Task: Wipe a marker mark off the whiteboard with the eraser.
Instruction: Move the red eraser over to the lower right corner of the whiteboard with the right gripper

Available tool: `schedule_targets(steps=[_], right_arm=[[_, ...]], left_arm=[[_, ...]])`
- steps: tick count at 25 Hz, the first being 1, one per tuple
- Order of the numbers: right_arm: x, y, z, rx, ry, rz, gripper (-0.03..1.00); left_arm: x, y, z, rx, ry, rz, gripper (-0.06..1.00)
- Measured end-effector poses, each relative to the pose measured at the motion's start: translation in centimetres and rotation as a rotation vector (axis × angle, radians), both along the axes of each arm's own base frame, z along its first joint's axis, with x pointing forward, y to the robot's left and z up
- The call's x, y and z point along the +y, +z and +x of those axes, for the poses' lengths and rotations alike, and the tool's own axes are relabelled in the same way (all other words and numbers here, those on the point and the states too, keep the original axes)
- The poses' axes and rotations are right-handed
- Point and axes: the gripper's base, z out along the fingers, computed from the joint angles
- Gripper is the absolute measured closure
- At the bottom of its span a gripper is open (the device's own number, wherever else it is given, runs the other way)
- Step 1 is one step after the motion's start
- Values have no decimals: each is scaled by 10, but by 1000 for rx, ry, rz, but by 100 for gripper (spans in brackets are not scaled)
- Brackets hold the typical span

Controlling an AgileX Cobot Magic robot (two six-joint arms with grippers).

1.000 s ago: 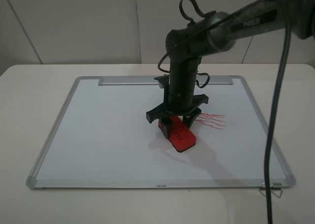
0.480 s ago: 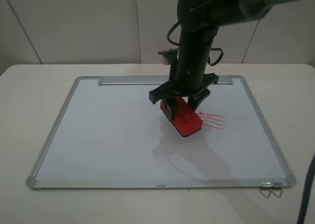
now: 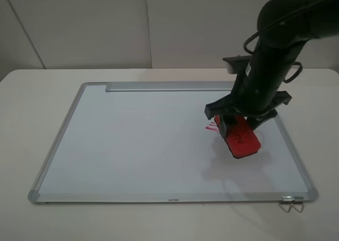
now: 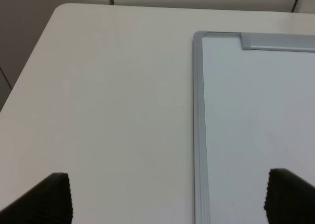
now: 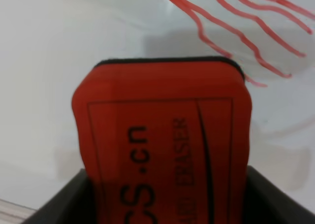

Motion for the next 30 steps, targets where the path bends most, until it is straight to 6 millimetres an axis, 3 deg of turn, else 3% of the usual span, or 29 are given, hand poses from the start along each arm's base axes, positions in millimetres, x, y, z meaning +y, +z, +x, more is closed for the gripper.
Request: schedule_targets(steps=[8, 14, 22, 30], right_arm=[[-64, -12, -33, -15, -192, -31, 48], [-94, -21, -41, 5, -288, -60, 48], [-98, -26, -38, -32, -302, -43, 48], [-90, -45, -33, -1, -285, -41, 48]], left_arm=[[0, 0, 0, 0, 0, 0, 16], [0, 0, 0, 0, 0, 0, 16], [0, 0, 0, 0, 0, 0, 16], [0, 0, 0, 0, 0, 0, 16]])
